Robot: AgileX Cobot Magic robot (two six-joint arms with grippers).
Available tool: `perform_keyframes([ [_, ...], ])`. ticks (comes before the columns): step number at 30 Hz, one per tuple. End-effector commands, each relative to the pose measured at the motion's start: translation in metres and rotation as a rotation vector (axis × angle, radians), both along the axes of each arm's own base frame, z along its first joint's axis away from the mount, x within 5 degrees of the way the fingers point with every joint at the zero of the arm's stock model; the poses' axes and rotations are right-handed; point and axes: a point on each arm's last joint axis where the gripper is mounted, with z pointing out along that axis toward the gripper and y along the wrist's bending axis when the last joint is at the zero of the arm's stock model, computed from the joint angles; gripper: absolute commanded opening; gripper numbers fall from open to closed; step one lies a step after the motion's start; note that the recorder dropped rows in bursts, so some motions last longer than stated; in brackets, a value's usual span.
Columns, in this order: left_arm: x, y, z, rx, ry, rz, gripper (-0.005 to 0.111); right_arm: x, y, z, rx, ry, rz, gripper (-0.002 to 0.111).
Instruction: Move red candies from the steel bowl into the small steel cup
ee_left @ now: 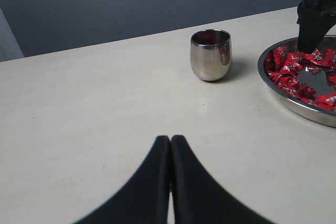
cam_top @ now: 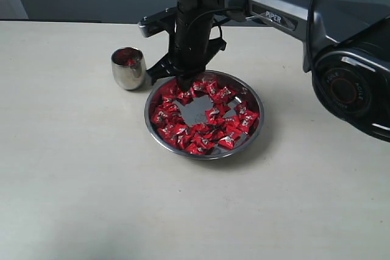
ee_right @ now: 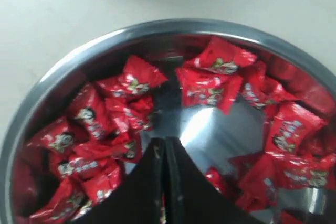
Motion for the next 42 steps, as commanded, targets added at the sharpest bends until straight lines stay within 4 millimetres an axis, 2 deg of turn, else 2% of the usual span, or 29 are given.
perform_keyframes([
  [1, 0.0, 0.0, 0.001, -0.008, -0.014, -0.003, 0.0, -0.009, 0.011, 0.008, 0.134, 0.057, 0.145, 0.013],
  [4, 0.0, 0.0, 0.001, -0.008, -0.014, -0.003, 0.0, -0.01, 0.013, 0.008, 0.155, 0.066, 0.154, 0.038],
  [6, 0.0, 0.0, 0.001, -0.008, -0.014, -0.003, 0.0, -0.009, 0.011, 0.006, 0.133, 0.061, 0.151, 0.046],
  [12, 0.0, 0.0, 0.001, -0.008, -0.014, -0.003, 0.0, -0.006, 0.011, -0.015, 0.101, 0.102, 0.088, 0.046],
  [15, 0.0, 0.0, 0.001, -0.008, -0.014, -0.003, 0.0, -0.007, 0.012, -0.019, 0.101, 0.117, 0.066, 0.046],
  [22, 0.0, 0.0, 0.001, -0.008, -0.014, -0.003, 0.0, -0.013, 0.005, -0.025, 0.065, 0.148, 0.041, 0.034],
  [28, 0.0, 0.0, 0.001, -0.008, -0.014, -0.003, 0.0, -0.018, 0.001, -0.031, 0.042, 0.171, 0.04, 0.043],
  [32, 0.0, 0.0, 0.001, -0.008, -0.014, -0.003, 0.0, -0.019, 0.0, -0.037, 0.03, 0.187, 0.039, 0.042],
  [35, 0.0, 0.0, 0.001, -0.008, -0.014, -0.003, 0.0, -0.019, 0.0, -0.038, 0.028, 0.189, 0.039, 0.037],
  [42, 0.0, 0.0, 0.001, -0.008, -0.014, -0.003, 0.0, -0.019, 0.0, -0.04, 0.027, 0.189, 0.049, 0.013],
])
